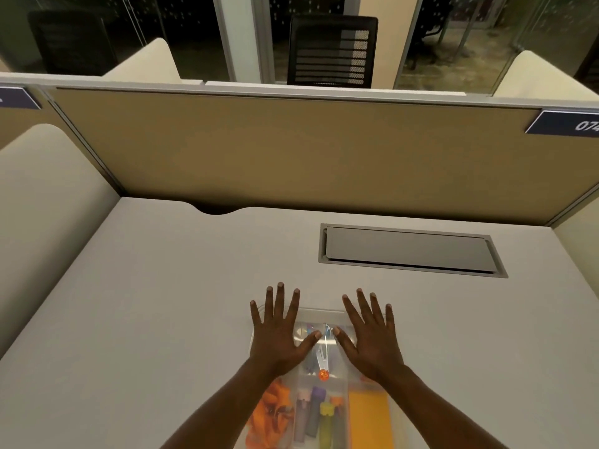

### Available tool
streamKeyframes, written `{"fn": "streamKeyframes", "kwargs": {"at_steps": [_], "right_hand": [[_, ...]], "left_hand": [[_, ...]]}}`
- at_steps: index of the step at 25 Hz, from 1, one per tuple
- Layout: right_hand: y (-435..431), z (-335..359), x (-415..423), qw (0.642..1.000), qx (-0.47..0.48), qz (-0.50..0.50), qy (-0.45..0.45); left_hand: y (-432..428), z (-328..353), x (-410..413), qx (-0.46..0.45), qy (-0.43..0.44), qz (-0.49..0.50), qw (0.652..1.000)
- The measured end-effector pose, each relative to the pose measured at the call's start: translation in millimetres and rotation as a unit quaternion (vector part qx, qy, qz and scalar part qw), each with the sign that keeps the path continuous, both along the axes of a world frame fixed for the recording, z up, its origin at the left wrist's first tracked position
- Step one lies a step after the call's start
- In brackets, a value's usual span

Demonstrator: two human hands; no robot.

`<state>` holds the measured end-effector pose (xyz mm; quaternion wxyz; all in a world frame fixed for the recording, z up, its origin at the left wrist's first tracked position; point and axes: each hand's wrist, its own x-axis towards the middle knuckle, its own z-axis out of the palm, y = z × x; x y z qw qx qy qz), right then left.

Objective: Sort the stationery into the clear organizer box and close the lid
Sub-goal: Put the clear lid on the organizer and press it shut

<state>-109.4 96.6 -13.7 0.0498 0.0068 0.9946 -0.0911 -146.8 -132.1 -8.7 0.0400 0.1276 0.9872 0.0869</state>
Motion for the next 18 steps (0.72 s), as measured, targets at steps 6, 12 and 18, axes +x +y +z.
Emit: {"fn": "streamKeyframes", "kwargs": {"at_steps": [6,12,18], "right_hand": [[3.3,2.1,101.8,0.997,-0.054,-0.058,0.025],[-12.9,4.0,157.7,0.995,-0.071,-0.064,0.031],[-12.9,3.8,154.4,0.997,-0.041,-0.056,0.031]], "left_hand": [[-44.1,-8.9,94.2,0.050,0.020,0.011,0.999],[-48.9,-4.7,139.5,0.046,0.004,0.007,0.999],[-47.5,-6.0,139.2,0.033,0.007,0.000,0.999]]}}
